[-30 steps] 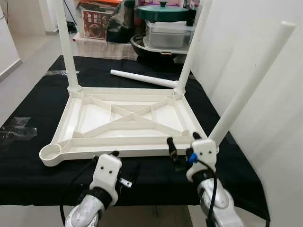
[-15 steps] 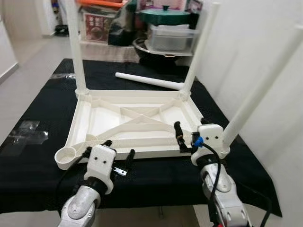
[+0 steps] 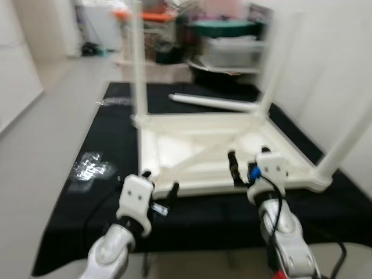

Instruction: Building children table

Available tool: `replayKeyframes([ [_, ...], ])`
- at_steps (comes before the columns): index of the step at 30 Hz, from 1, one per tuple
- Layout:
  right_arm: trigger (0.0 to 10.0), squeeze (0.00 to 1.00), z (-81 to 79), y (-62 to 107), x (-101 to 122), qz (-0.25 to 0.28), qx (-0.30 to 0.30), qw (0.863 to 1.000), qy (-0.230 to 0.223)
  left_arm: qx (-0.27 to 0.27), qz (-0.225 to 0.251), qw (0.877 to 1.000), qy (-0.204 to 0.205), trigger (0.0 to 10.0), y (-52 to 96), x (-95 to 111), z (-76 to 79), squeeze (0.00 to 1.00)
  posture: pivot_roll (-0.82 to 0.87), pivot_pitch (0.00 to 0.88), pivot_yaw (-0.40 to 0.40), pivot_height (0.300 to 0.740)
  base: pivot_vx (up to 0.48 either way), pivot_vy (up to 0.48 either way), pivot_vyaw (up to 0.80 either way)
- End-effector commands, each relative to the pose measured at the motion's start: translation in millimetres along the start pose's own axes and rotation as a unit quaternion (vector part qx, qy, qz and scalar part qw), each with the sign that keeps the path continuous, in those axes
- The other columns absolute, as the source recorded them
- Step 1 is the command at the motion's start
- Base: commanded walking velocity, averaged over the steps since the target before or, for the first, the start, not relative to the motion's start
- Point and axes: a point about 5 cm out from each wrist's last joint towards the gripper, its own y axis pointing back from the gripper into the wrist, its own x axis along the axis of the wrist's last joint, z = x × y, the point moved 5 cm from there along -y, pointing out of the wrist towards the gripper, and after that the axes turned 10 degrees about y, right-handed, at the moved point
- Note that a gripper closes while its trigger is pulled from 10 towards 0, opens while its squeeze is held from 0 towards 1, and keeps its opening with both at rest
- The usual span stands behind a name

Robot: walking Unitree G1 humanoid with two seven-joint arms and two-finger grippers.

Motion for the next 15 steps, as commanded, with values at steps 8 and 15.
replayKeyframes([
  [8,10.0,0.0,-5.0,-4.2,3.8,0.007,0.007,1.0,-0.005,0.018,-0.01,1.0,-0.015,10.0,-1.5,-2.3,-15.1,0.0,0.1,0.0,-0.107,0.74,0.0,0.475,0.0],
  [15,10.0,0.0,-6.1,-5.5,4.0,0.008,0.008,1.0,-0.007,0.029,-0.004,0.999,-0.016,10.0,-4.3,2.1,-21.3,0.0,0.1,0.0,-0.108,0.74,0.0,0.48,0.0],
])
